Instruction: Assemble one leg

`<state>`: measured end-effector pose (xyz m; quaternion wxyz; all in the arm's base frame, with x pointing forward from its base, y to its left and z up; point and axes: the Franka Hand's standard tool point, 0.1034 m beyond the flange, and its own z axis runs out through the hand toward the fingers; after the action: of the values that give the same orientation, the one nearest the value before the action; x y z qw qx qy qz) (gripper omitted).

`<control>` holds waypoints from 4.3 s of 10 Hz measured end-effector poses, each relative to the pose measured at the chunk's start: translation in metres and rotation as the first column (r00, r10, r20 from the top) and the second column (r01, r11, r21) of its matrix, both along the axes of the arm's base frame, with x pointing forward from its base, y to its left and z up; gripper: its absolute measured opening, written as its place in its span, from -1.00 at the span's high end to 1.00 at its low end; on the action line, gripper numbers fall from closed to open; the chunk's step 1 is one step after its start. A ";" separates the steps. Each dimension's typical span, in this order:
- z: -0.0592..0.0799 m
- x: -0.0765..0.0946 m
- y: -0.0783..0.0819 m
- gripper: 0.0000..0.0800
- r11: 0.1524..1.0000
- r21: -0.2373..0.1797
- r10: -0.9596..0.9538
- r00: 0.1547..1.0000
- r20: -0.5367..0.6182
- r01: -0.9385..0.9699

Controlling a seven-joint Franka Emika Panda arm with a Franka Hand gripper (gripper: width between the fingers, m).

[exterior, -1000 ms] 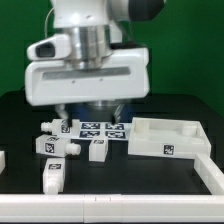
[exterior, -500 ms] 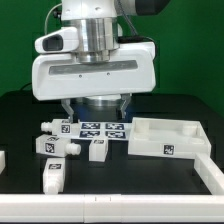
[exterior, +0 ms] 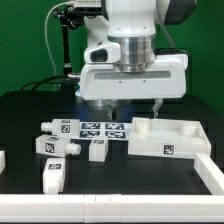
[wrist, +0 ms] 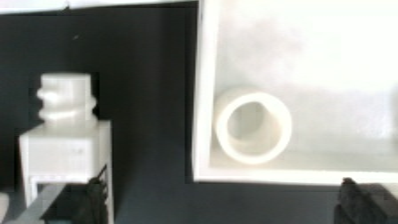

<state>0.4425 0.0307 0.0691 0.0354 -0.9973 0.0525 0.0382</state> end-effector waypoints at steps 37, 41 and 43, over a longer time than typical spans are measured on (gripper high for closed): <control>-0.019 0.120 -0.054 0.86 0.998 -0.038 0.034 0.984 -0.174 -0.042; -0.020 0.131 -0.049 0.86 0.998 -0.040 0.043 0.987 -0.157 -0.050; -0.023 0.130 -0.050 0.86 0.998 -0.041 0.046 0.986 -0.160 -0.053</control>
Offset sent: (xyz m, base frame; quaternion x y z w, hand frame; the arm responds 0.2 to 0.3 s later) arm -0.0508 0.0222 -0.0468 0.0015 -0.0476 0.0457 0.9978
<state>0.5730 -0.0197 0.0463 0.0076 -0.9926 0.0311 0.1172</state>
